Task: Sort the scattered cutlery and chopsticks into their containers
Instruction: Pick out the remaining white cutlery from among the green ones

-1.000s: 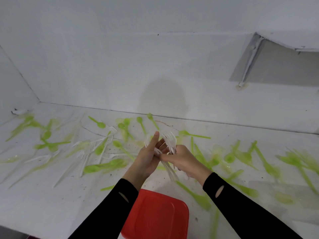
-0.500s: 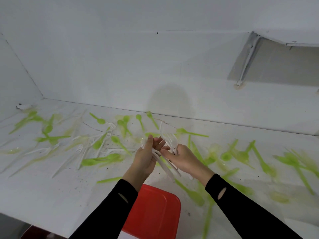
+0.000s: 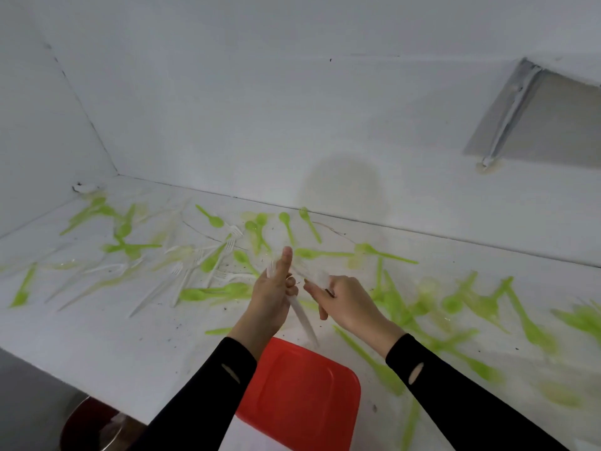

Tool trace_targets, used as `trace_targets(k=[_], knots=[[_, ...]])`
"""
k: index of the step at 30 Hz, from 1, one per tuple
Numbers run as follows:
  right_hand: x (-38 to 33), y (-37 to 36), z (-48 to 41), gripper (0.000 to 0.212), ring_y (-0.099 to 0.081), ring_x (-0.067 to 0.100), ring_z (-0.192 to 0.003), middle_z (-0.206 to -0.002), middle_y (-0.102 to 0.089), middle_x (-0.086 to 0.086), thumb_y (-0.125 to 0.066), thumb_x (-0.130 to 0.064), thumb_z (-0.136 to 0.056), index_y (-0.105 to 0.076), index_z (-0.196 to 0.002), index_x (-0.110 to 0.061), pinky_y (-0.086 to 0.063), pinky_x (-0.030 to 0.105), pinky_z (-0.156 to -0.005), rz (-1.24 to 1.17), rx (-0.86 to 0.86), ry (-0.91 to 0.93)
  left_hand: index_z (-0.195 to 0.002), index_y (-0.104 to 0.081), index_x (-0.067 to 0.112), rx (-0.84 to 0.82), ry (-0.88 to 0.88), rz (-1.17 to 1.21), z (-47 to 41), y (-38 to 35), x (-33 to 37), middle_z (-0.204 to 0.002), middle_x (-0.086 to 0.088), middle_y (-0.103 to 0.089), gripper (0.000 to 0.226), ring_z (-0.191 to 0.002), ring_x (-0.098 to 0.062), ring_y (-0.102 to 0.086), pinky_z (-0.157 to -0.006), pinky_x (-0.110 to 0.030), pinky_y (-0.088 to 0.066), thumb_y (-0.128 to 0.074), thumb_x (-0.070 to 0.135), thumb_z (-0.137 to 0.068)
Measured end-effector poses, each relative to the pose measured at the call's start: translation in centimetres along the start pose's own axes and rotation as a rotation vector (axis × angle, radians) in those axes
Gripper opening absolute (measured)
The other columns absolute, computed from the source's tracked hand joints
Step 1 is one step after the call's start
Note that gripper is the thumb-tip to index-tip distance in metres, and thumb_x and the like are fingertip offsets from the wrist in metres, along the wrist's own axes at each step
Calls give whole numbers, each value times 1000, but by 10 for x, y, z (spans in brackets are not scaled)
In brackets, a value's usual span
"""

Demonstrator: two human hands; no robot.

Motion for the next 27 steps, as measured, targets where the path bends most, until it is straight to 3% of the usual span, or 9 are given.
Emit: trace_targets(k=[3,7,11,15,18,20,23,25,27], knots=[[-9,-18,-11,38,-55,6,-45,-46,-58,-10,-54,-47,-97,-61,-67,-25,-43,23,-53,92,-61,19,-78,-56,8,-40,-11,-48,0,6,12,-64,-4,-54,33,-52,-15,-57,-51,-25,-48,-71,37,-82],[-19,-34,-28,51,-55,17,-53,-65,-63,8,-54,-56,-93,-65,-82,-6,-39,32,-54,5,-29,-30,-90,-60,2,64,-8,66,-11,35,31,-78,-8,-64,33,-64,-14,-63,-56,-22,-53,-55,34,-97],[-45,-41,-40,55,-33,10,-38,-46,-40,-4,-50,-60,-93,-70,-59,-22,-38,29,-53,-331,-68,-112,-91,-58,6,88,21,96,-23,69,47,-75,-3,-61,24,-61,-11,-64,-61,-23,-57,-57,30,-96],[-79,-65,-54,74,-33,13,-38,-43,-38,0,-42,-69,-91,-63,-51,-10,-33,21,-44,-499,-257,-239,-94,-54,7,-27,74,-23,-27,90,64,-66,2,-42,48,-52,-9,-40,-51,-20,-45,-63,52,-81],[-98,-91,-66,79,-31,13,-37,-42,-35,2,-39,-75,-88,-55,-45,-10,-30,21,-43,-503,-319,-297,-99,-53,3,-195,78,-185,-30,100,71,-65,-10,-48,64,-57,-21,-49,-57,-26,-48,-70,60,-76],[-106,-105,-73,80,-34,13,-40,-44,-38,2,-36,-75,-90,-57,-45,-12,-31,21,-44,-481,-357,-329,-99,-57,0,-200,75,-204,-32,108,80,-63,-14,-56,50,-58,-27,-57,-57,-29,-50,-68,47,-86],[-109,-122,-87,67,-36,12,-48,-62,-45,-2,-39,-72,-91,-65,-71,-14,-30,24,-48,-446,-385,-346,-99,-63,1,-130,56,-132,-42,128,93,-72,-11,-62,32,-60,-22,-61,-54,-29,-51,-54,32,-99],[-109,-129,-96,59,-28,10,-48,-80,-45,0,-45,-68,-91,-59,-97,-11,-24,24,-45,-479,-349,-345,-94,-61,1,-27,31,-49,-54,146,99,-75,-10,-60,26,-63,-19,-62,-57,-28,-54,-51,23,-101],[-109,-133,-105,50,-27,10,-50,-92,-47,1,-40,-64,-94,-55,-114,-20,-25,22,-44,-467,-271,-332,-83,-54,6,103,37,79,-67,166,104,-67,-4,-52,21,-53,-13,-55,-54,-25,-52,-54,18,-100]])
Point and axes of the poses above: each hand's wrist, its own z-axis away from the middle knuckle, its own y-axis out of the back of the hand, x = y × z, the point moved 3 cm from there along -z, towards the middle knuckle
